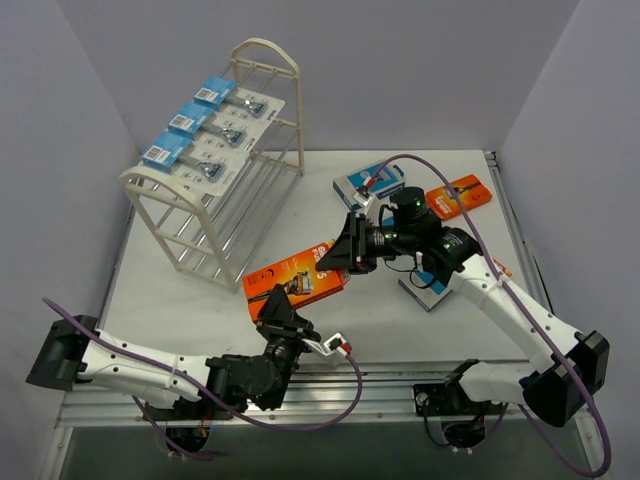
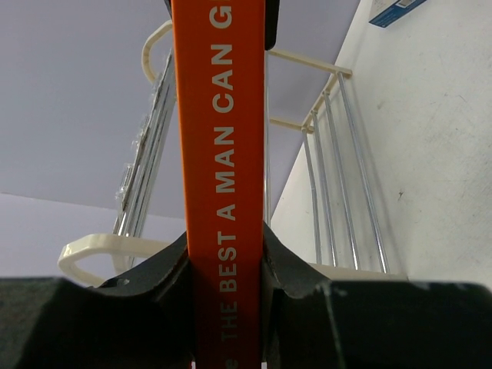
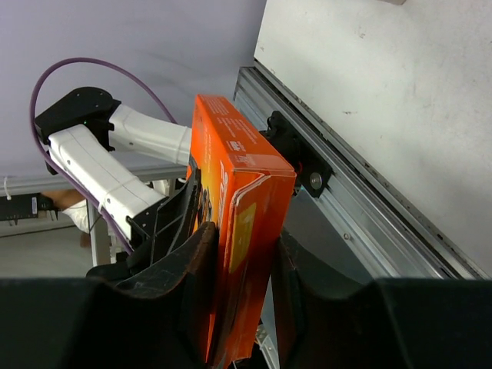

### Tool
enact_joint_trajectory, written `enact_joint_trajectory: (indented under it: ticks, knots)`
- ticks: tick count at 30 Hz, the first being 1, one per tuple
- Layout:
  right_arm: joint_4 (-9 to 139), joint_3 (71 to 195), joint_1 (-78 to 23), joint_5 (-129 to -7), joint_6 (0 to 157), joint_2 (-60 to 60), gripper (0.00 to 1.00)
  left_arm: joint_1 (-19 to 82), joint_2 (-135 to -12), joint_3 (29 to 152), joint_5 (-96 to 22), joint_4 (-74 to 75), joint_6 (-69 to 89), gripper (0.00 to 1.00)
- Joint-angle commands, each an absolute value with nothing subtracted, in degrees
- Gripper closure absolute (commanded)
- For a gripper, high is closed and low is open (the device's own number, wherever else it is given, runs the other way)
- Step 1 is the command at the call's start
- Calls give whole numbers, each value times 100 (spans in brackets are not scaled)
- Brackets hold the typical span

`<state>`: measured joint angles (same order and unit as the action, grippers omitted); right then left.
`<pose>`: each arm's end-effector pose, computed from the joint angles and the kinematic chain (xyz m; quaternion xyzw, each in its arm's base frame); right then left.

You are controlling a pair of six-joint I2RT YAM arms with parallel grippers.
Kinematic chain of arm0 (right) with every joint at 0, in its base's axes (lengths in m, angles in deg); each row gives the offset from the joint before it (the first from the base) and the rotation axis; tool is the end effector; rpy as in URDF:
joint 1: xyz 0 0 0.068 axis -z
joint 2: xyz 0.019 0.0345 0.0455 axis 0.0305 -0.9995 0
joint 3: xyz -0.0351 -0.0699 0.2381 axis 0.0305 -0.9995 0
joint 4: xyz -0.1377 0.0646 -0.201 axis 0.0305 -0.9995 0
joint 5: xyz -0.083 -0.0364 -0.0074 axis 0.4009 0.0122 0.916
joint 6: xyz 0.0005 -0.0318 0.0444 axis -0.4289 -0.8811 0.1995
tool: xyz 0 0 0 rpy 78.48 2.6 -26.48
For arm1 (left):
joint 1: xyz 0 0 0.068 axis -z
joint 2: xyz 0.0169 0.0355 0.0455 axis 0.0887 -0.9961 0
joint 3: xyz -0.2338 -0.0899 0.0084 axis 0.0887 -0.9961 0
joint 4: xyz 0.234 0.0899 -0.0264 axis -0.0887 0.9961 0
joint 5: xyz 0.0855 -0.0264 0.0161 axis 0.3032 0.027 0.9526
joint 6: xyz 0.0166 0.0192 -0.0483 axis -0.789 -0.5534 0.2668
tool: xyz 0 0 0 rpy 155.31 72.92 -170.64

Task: Place and organize the shaving razors onto the shelf

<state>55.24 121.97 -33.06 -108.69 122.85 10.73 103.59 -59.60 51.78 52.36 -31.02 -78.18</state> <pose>0.2089 0.1787 0.3505 -0.1433 0.7544 0.6146 0.1803 0.0033 -0.2227 0.2742 0.4905 0.5020 0.3234 0.6346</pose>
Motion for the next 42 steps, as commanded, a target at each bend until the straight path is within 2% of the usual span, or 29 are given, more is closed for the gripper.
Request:
enact_joint_trajectory:
  ticks: [1,3,5,7,9,10,13,14,16,17,28,38,42]
  knots:
    - [5942,12244,-3262,-11300,12106,1335,100,10379,-5882,5162,5385,-2872,-7518,98]
    - [6064,12200,-3270,-11352,12168,1362,100,10370,-5917,5188,5403,-2748,-7342,97]
    - [6283,12165,-3270,-11362,12299,1397,100,10379,-5917,5179,5403,-2694,-7245,87]
    - [6407,12121,-3262,-11265,12344,1441,100,10379,-5839,5240,5385,-2538,-6956,70]
    - [6434,12095,-3262,-11038,12335,1441,100,10379,-5751,5354,5394,-2274,-6475,63]
    - [6451,12077,-3262,-10967,12318,1441,100,10379,-5637,5486,5385,-1898,-6280,49]
    - [6469,11981,-3192,-10547,12274,1424,100,10379,-5356,5662,5368,-976,-5454,35]
    - [6469,11971,-3165,-10405,12247,1415,100,10379,-5285,5741,5359,-885,-5339,26]
    - [6469,11936,-2999,-10019,12177,1397,100,10379,-5083,5768,5376,-840,-5136,16]
    - [6478,11893,-2920,-9939,12168,1371,100,10379,-5013,5777,5385,-822,-5040,4]
    - [7425,11532,-2049,-9235,12344,1002,100,10370,-3703,6137,5394,-945,-4344,6]
    - [8701,12138,-1768,-9032,12774,-69,100,10318,-3079,6445,5333,-1480,-5018,6]
    - [8982,12577,-1610,-9129,12959,-544,100,10133,-2780,6295,5271,-2754,-5969,6]
